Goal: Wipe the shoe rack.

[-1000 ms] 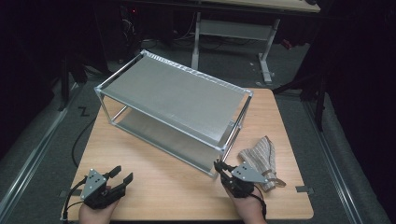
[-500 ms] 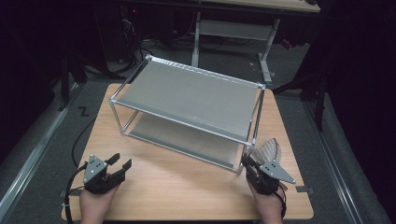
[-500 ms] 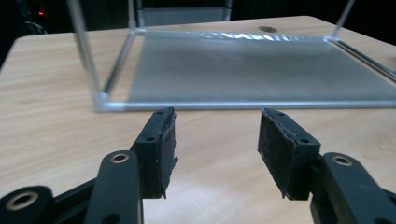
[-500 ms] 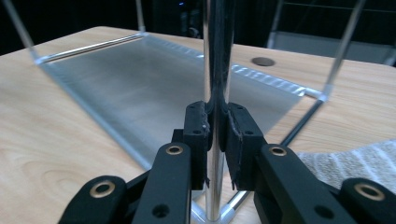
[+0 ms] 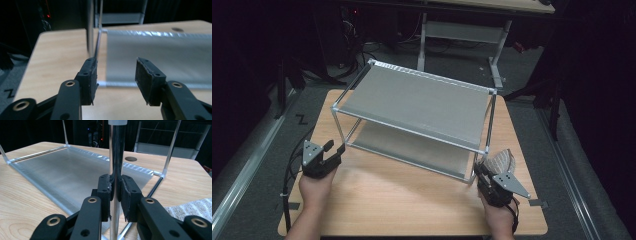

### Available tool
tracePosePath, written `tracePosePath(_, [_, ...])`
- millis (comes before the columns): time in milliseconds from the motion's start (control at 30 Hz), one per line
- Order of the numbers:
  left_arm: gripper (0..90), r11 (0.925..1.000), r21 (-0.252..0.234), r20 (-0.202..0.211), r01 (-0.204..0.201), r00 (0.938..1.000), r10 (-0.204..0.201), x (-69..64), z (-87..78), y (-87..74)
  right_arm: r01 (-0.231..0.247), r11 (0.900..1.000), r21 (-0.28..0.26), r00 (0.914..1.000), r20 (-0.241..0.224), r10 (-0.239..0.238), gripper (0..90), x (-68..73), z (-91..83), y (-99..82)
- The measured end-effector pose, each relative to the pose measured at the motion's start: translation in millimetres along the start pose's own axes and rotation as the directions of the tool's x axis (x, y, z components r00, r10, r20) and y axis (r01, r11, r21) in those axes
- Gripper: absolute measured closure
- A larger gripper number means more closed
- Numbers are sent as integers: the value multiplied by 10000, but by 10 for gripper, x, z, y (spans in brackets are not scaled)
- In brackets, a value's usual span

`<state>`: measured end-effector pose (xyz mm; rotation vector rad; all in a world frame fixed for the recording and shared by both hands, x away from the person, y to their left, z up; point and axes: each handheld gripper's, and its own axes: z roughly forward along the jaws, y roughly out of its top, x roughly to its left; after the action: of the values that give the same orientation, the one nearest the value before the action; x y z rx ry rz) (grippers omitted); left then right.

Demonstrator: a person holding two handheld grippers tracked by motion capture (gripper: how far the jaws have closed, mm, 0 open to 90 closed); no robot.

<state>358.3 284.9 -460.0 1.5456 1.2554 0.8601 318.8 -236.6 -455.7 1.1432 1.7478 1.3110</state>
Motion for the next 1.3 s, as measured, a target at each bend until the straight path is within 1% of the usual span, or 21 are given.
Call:
tracePosePath(67, [539, 9999, -89, -6, 139, 9999, -139, 50, 94, 67, -15, 10000, -35, 10000, 1, 15, 791, 4, -2, 2])
tracePosePath(167, [551, 9999, -133, -193, 27, 9998, -30, 87, 205, 142, 4, 10000, -41, 10000, 6, -4, 793, 4, -6, 3])
tracePosePath(267, [565, 9995, -209, -284, 235, 9993, -241, 158, 325, 222, -22, 10000, -48, 10000, -53, 22, 793, -3, -6, 2])
tracePosePath(367, [590, 9995, -276, -345, 180, 9992, -189, 194, 409, 284, -13, 10000, -57, 10000, -79, 13, 793, -7, -5, 3])
tracePosePath(400, [611, 9996, -192, -397, 189, 9990, -196, 206, 437, 306, -4, 10000, -43, 10000, -92, 3, 793, -8, -5, 3])
tracePosePath(467, [651, 9996, -185, -450, 220, 9987, -228, 227, 488, 336, 4, 10000, -46, 10000, -87, -4, 794, -10, -4, 4])
tracePosePath(533, [716, 9988, -297, -403, 389, 9984, -401, 251, 500, 344, 14, 10000, -22, 10000, -83, -14, 797, -10, -5, 5])
tracePosePath(567, [738, 9987, -290, -308, 414, 9986, -423, 258, 502, 344, 24, 10000, -2, 10000, -95, -24, 798, -10, -6, 7])
tracePosePath(600, [779, 9993, -260, -420, 258, 9988, -269, 234, 498, 343, 32, 10000, 0, 9999, -125, -32, 799, -11, -6, 8])
tracePosePath(633, [794, 9998, -188, -552, 47, 9985, -57, 217, 485, 342, 58, 10000, 6, 9999, -92, -58, 802, -1, -4, 8])
tracePosePath(667, [799, 9998, -195, -620, 16, 9981, -28, 196, 464, 335, 85, 10000, 10, 10000, -36, -85, 804, 5, -4, 9])
tracePosePath(733, [801, 9998, -170, -567, -79, 9984, 69, 183, 375, 308, 28, 10000, 21, 10000, -6, -28, 804, -13, -5, 12])
tracePosePath(767, [803, 9998, -170, -567, -79, 9984, 69, 183, 375, 308, 28, 10000, 21, 10000, -6, -28, 804, -13, -5, 12])
tracePosePath(800, [803, 9996, -123, -622, -239, 9978, 231, 176, 261, 272, -55, 10000, 8, 10000, 45, 55, 804, -30, 1, 13])
tracePosePath(900, [804, 9996, -210, -694, -170, 9975, 155, 188, 59, 195, -136, 9999, 65, 9999, -13, 136, 803, -21, 26, 27])
tracePosePath(933, [804, 9996, -210, -694, -170, 9975, 155, 188, 59, 195, -164, 9998, 93, 9999, 2, 164, 802, -14, 52, 40])
tracePosePath(967, [804, 9996, -222, -718, -184, 9973, 168, 203, -58, 149, -125, 9998, 139, 9999, -55, 126, 803, -12, 77, 51])
tracePosePath(1067, [802, 9994, -333, -721, -44, 9974, 20, 217, -207, 85, -95, 9993, 354, 10000, 25, 94, 802, -12, 187, 106])
tracePosePath(1100, [802, 9993, -367, -724, -61, 9974, 34, 213, -236, 72, -145, 9988, 461, 9999, 33, 143, 801, -23, 235, 132])
tracePosePath(1167, [802, 9993, -361, -640, -43, 9979, 20, 191, -269, 59, -343, 9972, 661, 9992, 212, 330, 799, -67, 357, 193])
tracePosePath(1300, [800, 9993, -361, -403, 25, 9992, -39, 108, -242, 67, -460, 9953, 854, 9967, 707, 400, 801, -178, 539, 273])
